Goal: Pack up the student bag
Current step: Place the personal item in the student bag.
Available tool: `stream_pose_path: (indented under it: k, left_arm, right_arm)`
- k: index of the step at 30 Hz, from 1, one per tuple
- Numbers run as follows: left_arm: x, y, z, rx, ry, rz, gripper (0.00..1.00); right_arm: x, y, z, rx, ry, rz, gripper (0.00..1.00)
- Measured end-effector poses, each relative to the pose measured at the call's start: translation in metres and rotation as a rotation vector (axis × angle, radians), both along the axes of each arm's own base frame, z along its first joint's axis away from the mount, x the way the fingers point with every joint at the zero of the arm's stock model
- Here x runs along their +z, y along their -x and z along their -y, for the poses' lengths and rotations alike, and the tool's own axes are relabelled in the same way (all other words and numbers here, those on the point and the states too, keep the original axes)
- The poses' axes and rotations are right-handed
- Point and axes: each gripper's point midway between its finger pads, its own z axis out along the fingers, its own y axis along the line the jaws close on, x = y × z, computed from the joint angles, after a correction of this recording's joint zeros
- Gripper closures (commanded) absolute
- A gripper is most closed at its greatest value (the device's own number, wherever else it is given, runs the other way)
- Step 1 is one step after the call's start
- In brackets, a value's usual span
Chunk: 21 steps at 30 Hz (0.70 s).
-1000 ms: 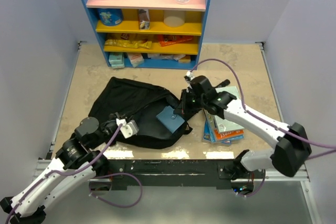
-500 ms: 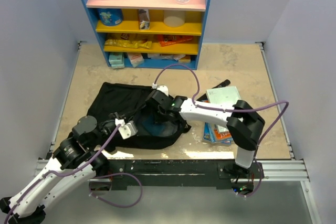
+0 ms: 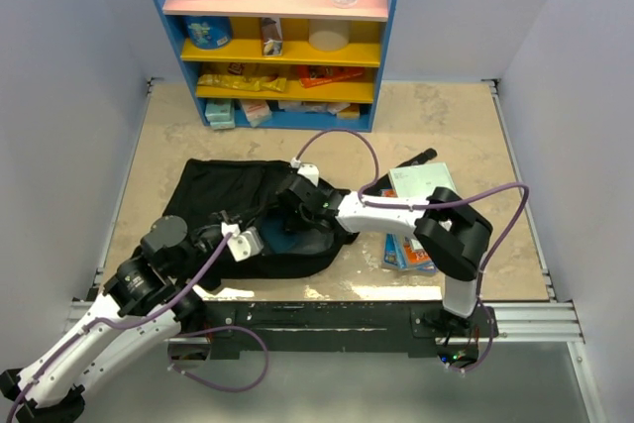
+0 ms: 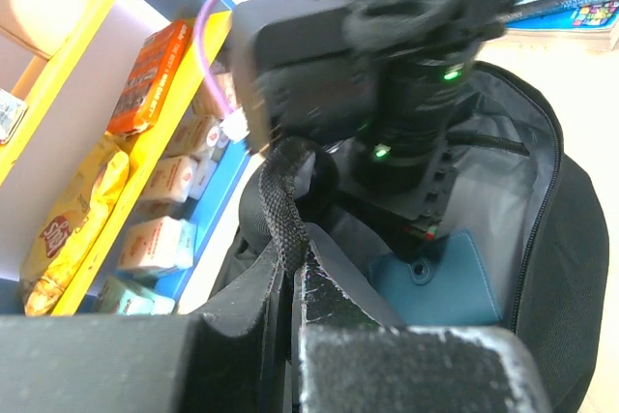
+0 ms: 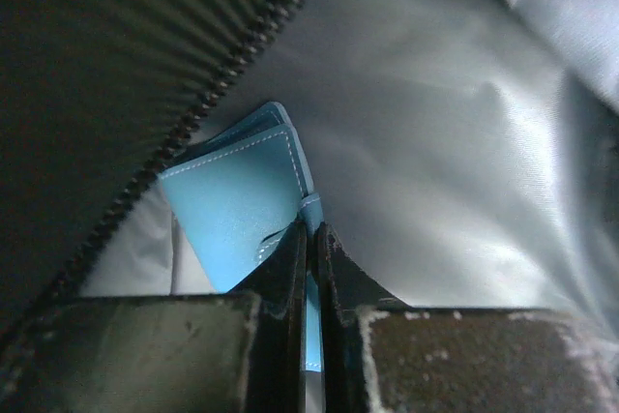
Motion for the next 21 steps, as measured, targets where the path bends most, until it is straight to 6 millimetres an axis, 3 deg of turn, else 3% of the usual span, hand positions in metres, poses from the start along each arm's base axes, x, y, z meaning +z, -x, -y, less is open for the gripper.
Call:
stream_pose_path:
  k: [10,15,21]
  left_arm:
    - [-0.009,0.003,0.005,-0.035,-0.025,-0.023,1.00]
    - [-0.030,0.012,0.015,-0.119,-0.106,-0.115,1.00]
    - [-0.025,0.018,0.019,-0.196,-0.144,-0.114,1.00]
  right_arm:
    - [0.007,0.008,-0.003,-0.068,-0.319,0.048,1.00]
    - [0.001,-0.002,-0.034,-0.067,-0.425,0.023,1.00]
    - [-0.001,-0.004,-0.061,-0.025,-0.494,0.001,1.00]
